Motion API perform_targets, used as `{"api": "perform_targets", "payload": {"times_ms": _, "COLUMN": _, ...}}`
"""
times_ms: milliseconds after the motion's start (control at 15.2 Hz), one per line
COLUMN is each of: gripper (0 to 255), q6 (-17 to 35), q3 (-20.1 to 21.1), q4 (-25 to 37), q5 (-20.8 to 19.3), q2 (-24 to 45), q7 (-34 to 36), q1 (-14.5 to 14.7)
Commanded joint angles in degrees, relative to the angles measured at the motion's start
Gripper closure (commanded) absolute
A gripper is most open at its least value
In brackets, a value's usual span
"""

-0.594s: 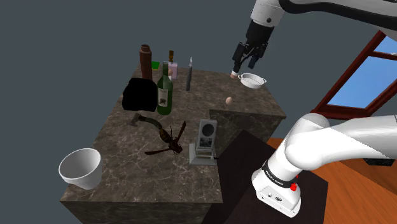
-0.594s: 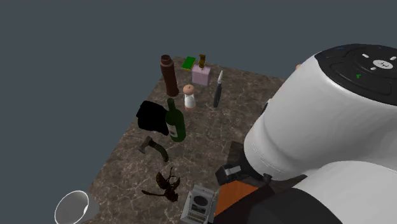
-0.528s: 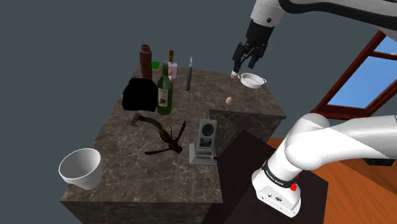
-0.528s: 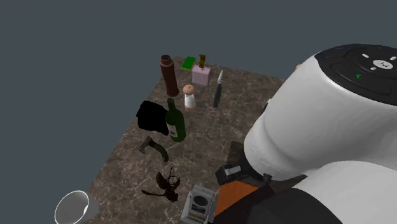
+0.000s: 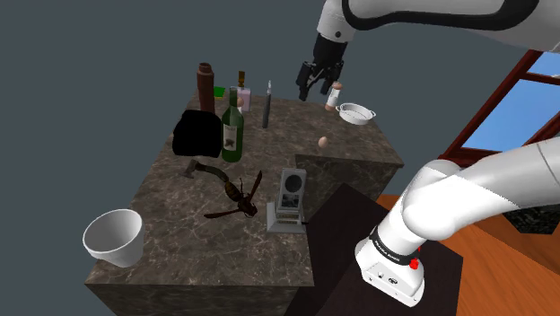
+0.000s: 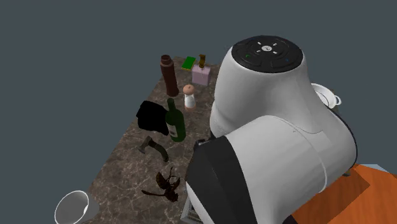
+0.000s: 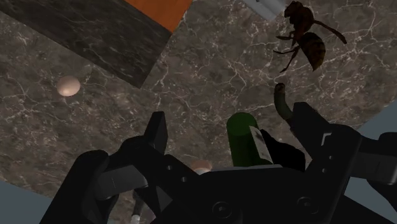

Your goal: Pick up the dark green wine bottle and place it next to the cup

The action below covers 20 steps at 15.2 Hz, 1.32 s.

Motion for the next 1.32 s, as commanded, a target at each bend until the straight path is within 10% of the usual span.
{"api": "perform_targets", "payload": {"times_ms": 0, "gripper": 0, "q6": 2.71, "q3": 0.22, "q4": 2.29, "q5": -0.16, "q2": 4.50, "q7": -0.04, "q1": 0.17}}
{"api": "perform_targets", "payload": {"times_ms": 1254, "gripper": 0, "q6": 13.61, "q3": 2.44, "q4": 35.50, "q5": -3.65, "q2": 44.90, "q7": 0.81, "q1": 1.90}}
